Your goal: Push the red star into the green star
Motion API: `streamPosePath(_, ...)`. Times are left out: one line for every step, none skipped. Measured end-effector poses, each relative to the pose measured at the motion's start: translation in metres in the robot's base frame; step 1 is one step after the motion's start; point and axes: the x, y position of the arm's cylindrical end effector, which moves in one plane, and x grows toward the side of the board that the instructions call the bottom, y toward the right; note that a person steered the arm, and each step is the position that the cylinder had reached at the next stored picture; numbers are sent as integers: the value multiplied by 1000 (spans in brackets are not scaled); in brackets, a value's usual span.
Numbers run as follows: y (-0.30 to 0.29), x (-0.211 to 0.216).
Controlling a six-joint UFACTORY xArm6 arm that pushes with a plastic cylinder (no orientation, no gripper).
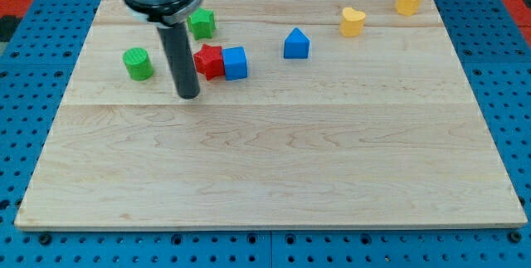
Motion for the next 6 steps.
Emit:
streamPosePath(8,-8)
streamPosePath(2,-16)
streamPosePath(2,-32)
streamPosePath(2,-54)
streamPosePath(2,-80)
streamPosePath(3,-101)
